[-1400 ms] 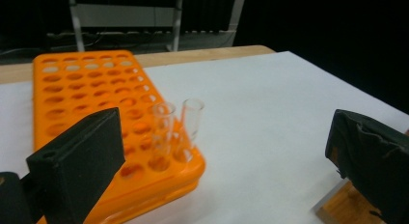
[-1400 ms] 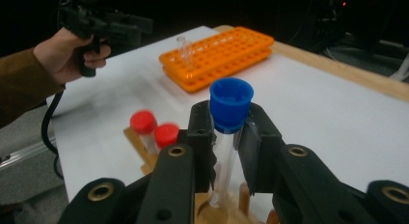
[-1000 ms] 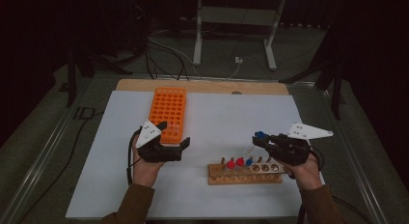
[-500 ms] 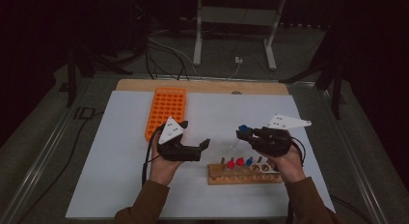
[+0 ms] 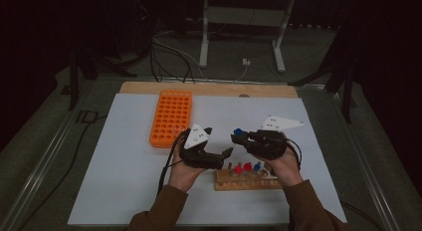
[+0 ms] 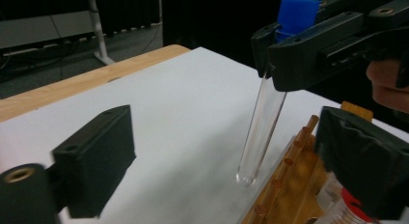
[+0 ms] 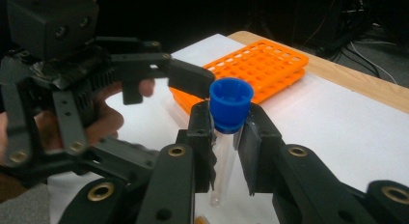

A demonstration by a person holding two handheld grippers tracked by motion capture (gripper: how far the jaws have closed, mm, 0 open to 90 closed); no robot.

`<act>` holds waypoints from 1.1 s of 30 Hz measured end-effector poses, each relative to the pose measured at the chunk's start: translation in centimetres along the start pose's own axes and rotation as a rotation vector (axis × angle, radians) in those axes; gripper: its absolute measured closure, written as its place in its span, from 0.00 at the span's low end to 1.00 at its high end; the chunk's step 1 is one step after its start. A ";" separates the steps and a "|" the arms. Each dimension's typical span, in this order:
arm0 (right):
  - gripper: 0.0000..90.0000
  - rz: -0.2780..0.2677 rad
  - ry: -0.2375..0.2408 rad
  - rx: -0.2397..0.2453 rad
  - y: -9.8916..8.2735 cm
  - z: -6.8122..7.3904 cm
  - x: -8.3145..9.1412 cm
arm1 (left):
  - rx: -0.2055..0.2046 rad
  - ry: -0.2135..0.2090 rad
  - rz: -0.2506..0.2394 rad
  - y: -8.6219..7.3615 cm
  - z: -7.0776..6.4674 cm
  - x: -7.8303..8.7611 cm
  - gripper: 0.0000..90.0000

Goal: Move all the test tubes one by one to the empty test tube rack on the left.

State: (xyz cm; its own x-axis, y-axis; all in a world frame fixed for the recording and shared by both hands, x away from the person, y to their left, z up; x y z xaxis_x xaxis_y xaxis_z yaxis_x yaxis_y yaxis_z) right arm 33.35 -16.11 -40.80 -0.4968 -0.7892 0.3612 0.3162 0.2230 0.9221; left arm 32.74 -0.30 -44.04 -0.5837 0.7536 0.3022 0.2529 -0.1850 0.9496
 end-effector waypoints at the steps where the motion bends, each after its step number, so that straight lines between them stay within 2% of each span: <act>1: 0.85 0.001 0.001 0.000 0.0 0.1 -0.1 | -0.003 -0.011 -0.003 0.0 -0.1 -0.1 0.17; 3: 0.85 0.002 0.007 -0.001 0.1 0.3 -0.4 | -0.018 -0.014 0.003 -0.1 -0.2 -0.2 0.26; 8: 0.85 0.007 0.021 0.002 0.1 0.7 -1.2 | -0.023 -0.038 0.011 -0.2 -0.5 -0.5 0.51; 15: 0.85 0.012 0.034 0.001 0.1 1.1 -1.7 | -0.035 -0.070 0.029 -0.5 -0.7 -0.6 0.81; 19: 0.82 0.017 0.034 0.004 0.0 1.1 -1.7 | -0.048 -0.064 0.035 -0.6 -0.7 -0.7 0.85; 27: 0.43 -0.011 0.007 -0.040 0.1 0.2 -1.0 | -0.024 -0.022 0.026 -0.9 0.5 -0.3 0.85; 29: 0.37 -0.016 -0.017 -0.044 0.0 -0.1 -0.8 | -0.020 -0.012 0.019 -0.9 0.8 0.0 0.85; 33: 0.27 -0.016 -0.100 -0.047 -0.4 -0.8 -0.5 | -0.017 0.007 0.012 -1.0 1.4 0.6 0.85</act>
State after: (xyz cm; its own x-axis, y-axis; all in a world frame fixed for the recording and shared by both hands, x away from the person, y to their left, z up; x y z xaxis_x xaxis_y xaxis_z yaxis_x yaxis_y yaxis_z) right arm 34.10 -16.29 -41.50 -0.5797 -0.7308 0.3602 0.3435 0.1817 0.9214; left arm 33.24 1.19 -44.89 -0.5862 0.7467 0.3145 0.2468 -0.2051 0.9471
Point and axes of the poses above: each handheld gripper's, and its own axes: x roughly backward along the jaws, y roughly out of its top, z roughly to its left, the point moved 5 cm from there along -x, roughly forward along the jaws, and after that the axes turned 3 degrees about -z, right-handed, at the moved point
